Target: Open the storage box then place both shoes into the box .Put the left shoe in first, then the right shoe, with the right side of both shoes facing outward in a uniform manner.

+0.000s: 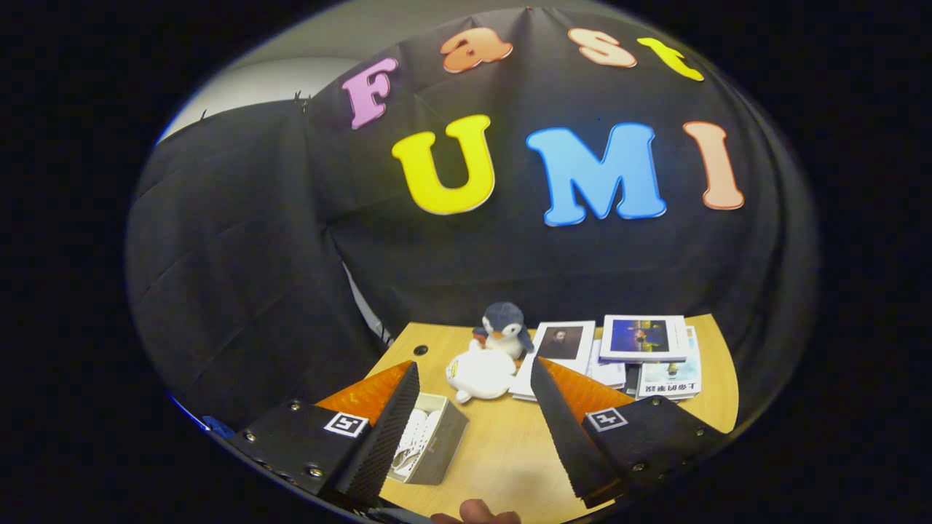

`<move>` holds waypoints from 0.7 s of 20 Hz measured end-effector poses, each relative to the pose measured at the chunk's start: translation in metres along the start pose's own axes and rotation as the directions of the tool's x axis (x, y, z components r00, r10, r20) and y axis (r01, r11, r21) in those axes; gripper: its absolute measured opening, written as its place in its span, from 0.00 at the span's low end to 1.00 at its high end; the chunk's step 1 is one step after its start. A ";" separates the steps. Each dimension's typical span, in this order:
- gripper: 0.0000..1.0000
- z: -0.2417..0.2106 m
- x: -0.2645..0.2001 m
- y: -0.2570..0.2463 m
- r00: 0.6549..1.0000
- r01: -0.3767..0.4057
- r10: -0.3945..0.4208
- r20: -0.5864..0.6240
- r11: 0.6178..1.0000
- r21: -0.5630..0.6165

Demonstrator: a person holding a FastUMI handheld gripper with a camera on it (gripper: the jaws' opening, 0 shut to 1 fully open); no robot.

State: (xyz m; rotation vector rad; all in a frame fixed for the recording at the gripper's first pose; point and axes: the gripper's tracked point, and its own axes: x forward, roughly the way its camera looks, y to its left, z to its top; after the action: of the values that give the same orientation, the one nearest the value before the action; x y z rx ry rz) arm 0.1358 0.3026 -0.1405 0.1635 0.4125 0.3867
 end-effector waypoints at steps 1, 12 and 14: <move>0.93 0.008 -0.009 -0.005 0.998 0.018 -0.018 0.052 1.000 0.004; 0.93 0.053 -0.089 -0.041 0.922 0.194 -0.162 0.352 0.979 -0.056; 0.93 0.059 -0.098 -0.046 0.908 0.218 -0.174 0.381 0.973 -0.076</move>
State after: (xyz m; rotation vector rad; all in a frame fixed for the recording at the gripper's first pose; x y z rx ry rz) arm 0.0929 0.2165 -0.0624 0.0766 0.0284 0.1725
